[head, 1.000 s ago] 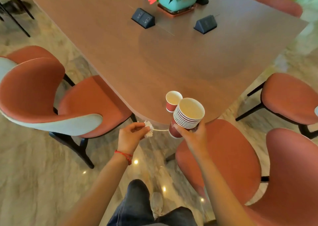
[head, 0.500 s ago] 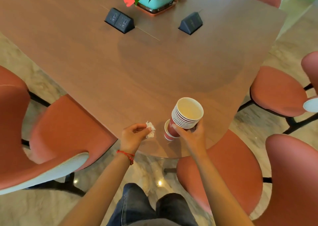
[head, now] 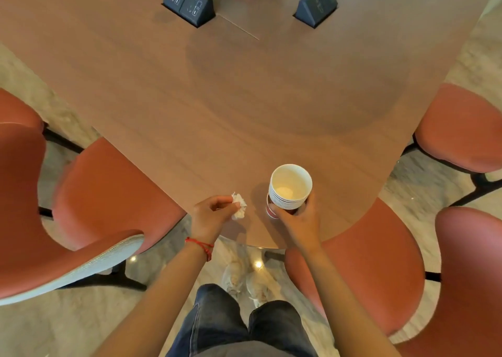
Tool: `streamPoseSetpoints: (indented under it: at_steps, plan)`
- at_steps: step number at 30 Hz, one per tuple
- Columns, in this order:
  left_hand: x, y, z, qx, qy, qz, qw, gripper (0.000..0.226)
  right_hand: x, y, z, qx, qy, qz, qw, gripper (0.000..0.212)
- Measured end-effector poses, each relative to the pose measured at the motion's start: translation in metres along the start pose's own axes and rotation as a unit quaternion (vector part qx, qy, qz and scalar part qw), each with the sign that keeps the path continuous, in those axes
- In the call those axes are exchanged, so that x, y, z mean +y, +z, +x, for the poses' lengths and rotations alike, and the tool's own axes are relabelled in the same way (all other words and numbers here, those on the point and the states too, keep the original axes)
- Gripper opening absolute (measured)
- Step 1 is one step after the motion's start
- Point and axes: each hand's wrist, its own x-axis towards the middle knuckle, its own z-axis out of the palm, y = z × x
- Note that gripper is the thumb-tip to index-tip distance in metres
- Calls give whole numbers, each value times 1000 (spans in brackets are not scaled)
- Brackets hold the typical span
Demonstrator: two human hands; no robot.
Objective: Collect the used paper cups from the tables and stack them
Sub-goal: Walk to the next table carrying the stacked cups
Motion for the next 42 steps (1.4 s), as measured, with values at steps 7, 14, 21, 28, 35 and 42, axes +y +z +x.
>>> streamPoseSetpoints:
  at_steps: [7,14,21,28,35,42]
  plan:
    - [-5,-5,-3,24,0,15,1000,15,22,6,-3,-6,29,-14,999,85]
    - [-10,-10,-10,50,-2,2,999,14,32,11,-1,2,28,-36,999,88]
    - [-13,-13,-27,88,6,-27,996,16,18,5,-2,-57,-8,-15,998,92]
    - [-17,-19,-61,162,5,-61,985,10,-7,3,-4,-176,-44,-21,983,78]
    - [-33,-51,-107,266,-2,-155,951,12,-41,28,-24,-308,-65,-20,949,83]
    - [-62,-117,-169,368,-4,-257,894,7,-56,98,-89,-436,-99,-39,893,82]
